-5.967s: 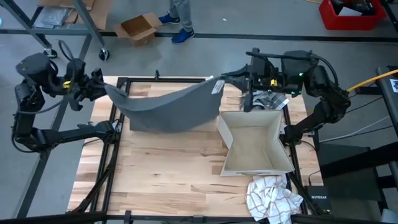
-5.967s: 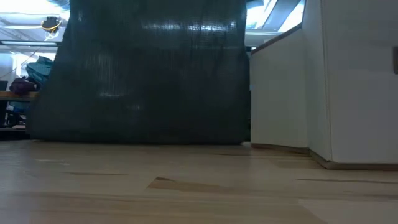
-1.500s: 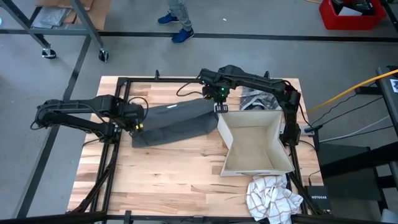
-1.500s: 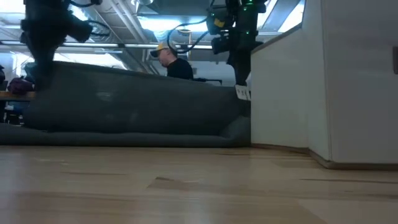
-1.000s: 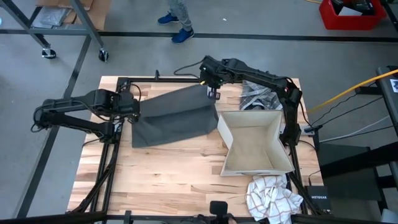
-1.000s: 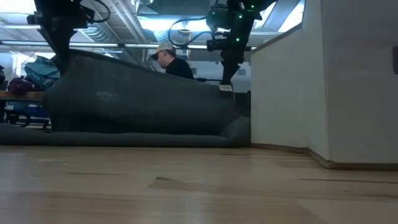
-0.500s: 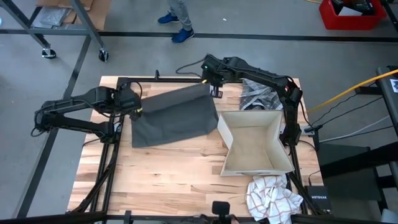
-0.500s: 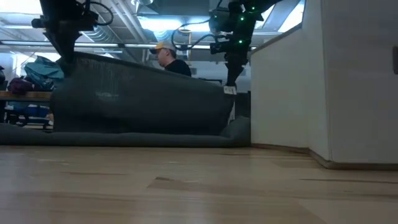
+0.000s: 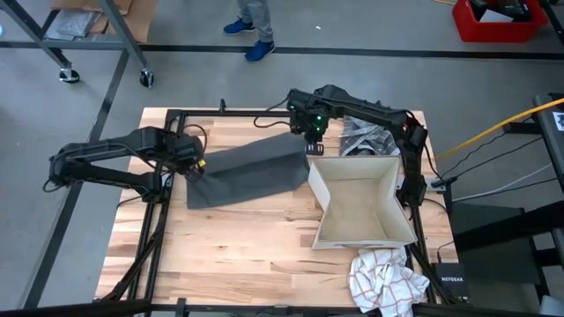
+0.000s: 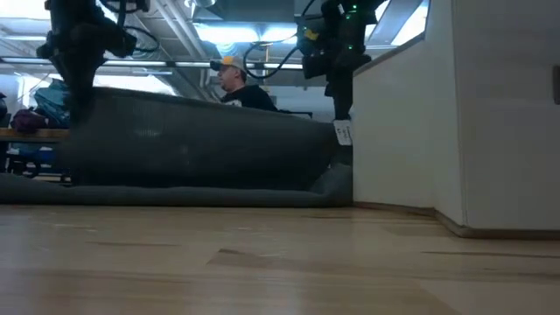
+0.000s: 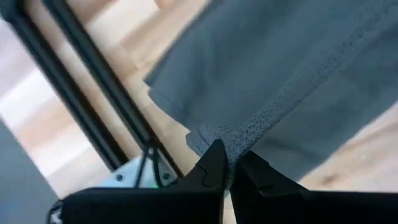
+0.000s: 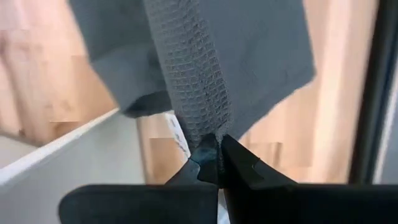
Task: Fold towel
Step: Fold the gray towel
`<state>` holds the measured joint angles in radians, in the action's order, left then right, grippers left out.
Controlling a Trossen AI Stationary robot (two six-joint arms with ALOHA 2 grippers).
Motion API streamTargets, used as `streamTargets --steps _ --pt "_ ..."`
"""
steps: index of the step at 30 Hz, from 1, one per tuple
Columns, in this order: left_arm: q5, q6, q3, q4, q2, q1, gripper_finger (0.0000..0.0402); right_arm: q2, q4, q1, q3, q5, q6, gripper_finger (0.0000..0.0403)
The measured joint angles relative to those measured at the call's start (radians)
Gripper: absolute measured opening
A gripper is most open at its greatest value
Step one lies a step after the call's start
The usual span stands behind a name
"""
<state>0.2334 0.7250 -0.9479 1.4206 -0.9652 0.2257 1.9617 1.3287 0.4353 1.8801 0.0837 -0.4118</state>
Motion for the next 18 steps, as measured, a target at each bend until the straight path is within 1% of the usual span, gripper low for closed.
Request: streamTargets --steps 3,6,10,13,18 --pt "-0.03 0.0 0.028 -0.019 -0.004 -0.025 0.0 0.0 0.027 -0.023 0.0 0.031 0.0 0.0005" --pt "-0.033 0.0 0.044 -0.016 -0.005 -0.043 0.0 0.001 0.027 -0.045 0.0 0.04 0.0 0.0005" --pt "-0.034 0.0 0.046 -0.016 -0.004 -0.06 0.0 0.001 0.03 -0.073 0.0 0.041 0.016 0.0005" --pt "-0.057 0.0 0.047 -0.017 -0.004 -0.076 0.0 0.001 0.038 -0.093 0.0 0.055 0.045 0.0005" --pt "-0.059 0.0 0.047 -0.017 -0.004 -0.095 0.0 0.002 0.015 -0.115 0.0 0.066 0.041 0.0005"
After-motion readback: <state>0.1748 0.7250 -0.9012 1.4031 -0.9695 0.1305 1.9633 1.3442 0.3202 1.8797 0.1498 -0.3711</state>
